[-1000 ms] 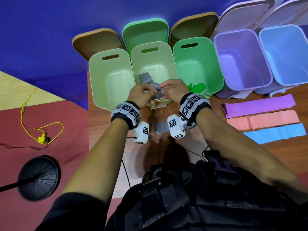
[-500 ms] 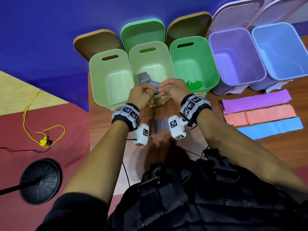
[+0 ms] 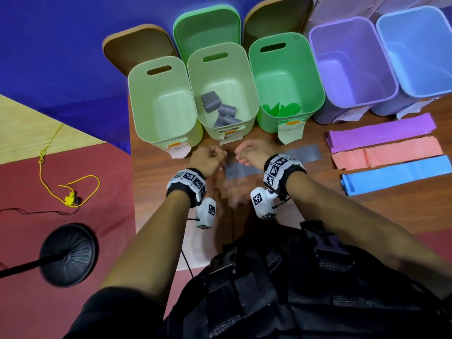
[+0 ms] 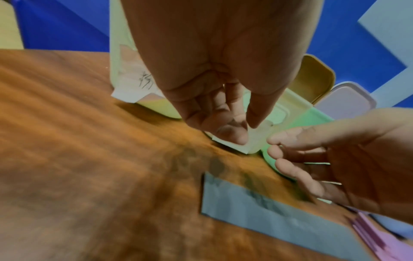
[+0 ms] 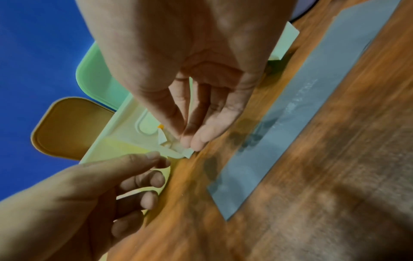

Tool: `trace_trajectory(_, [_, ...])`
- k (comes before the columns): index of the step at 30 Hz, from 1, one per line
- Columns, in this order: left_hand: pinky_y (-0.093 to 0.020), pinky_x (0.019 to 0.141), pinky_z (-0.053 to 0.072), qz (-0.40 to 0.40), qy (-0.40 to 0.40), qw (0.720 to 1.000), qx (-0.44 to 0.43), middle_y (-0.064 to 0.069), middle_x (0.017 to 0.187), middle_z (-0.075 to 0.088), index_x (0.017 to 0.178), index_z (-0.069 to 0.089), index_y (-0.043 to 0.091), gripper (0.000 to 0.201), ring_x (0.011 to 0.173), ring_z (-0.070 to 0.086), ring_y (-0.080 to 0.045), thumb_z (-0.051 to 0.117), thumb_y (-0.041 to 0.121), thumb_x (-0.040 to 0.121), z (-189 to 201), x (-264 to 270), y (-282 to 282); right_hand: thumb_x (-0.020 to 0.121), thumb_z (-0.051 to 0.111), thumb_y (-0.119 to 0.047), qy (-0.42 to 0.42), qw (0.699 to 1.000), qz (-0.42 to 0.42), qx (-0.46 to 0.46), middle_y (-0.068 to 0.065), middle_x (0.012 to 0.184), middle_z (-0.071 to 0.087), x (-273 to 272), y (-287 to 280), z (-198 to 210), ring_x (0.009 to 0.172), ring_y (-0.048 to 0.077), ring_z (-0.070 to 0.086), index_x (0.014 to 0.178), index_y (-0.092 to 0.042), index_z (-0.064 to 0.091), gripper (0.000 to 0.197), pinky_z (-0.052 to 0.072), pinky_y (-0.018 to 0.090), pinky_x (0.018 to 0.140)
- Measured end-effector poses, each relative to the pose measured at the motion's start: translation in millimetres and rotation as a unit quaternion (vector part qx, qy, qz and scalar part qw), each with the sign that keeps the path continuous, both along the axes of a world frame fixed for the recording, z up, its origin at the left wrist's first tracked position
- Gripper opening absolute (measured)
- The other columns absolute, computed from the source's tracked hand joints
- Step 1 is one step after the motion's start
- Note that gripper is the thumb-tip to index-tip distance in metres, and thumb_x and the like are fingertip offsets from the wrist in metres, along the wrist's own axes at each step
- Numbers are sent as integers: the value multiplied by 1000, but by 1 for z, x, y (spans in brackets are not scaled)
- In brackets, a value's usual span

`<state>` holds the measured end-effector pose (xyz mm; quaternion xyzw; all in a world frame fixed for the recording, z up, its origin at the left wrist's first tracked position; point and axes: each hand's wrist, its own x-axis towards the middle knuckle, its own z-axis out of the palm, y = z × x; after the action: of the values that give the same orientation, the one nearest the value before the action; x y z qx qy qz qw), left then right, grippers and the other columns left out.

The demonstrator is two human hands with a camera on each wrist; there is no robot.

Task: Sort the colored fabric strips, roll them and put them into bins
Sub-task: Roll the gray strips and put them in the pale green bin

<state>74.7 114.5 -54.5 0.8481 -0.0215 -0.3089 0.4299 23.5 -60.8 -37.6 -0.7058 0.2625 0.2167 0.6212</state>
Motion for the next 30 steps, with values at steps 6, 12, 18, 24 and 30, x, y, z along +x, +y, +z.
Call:
trace_trajectory(6, [-21, 55, 44, -42, 44, 998, 34, 3, 71, 65, 86, 62, 20, 17, 55, 60, -7, 58, 5, 93, -28, -1, 5, 87, 55, 7, 1, 990, 86, -116, 6, 73, 68, 1, 12, -28, 67, 19, 61, 74, -14, 66, 27, 50, 24, 63])
trace_trajectory(12, [-24, 84, 50, -70, 55, 995, 47, 0, 94, 68, 99, 65, 16, 21, 84, 64, -17, 61, 1, 84, -52, -3, 4, 74, 61, -3, 16, 960, 200, -193, -12, 75, 68, 0, 17, -69, 83, 17, 69, 65, -31, 63, 30, 60, 34, 79])
trace_trajectory(18, [-36, 86, 56, -36, 103, 993, 33, -4, 89, 70, 87, 62, 22, 20, 82, 67, -23, 70, 5, 81, -62, -2, 1, 72, 75, -6, 42, 958, 213, -186, -8, 82, 69, -3, 23, -67, 79, 12, 65, 79, -27, 66, 24, 55, 22, 76])
trace_trajectory(24, [-42, 77, 57, -38, 89, 995, 35, -11, 78, 70, 82, 57, 23, 17, 76, 69, -33, 68, 10, 77, -54, -6, -6, 70, 86, -13, 38, 968, 195, -151, 2, 94, 72, -7, 20, -61, 91, 18, 68, 86, -21, 70, 24, 56, 30, 88])
trace_trajectory(30, [-25, 60, 52, -23, 78, 997, -17, -6, 71, 65, 94, 57, 12, 17, 54, 63, -10, 62, -3, 88, -20, -11, -13, 72, 86, -11, -5, 984, 129, -126, 1, 87, 68, -19, 19, -46, 81, 15, 63, 79, -21, 62, 27, 51, 20, 77])
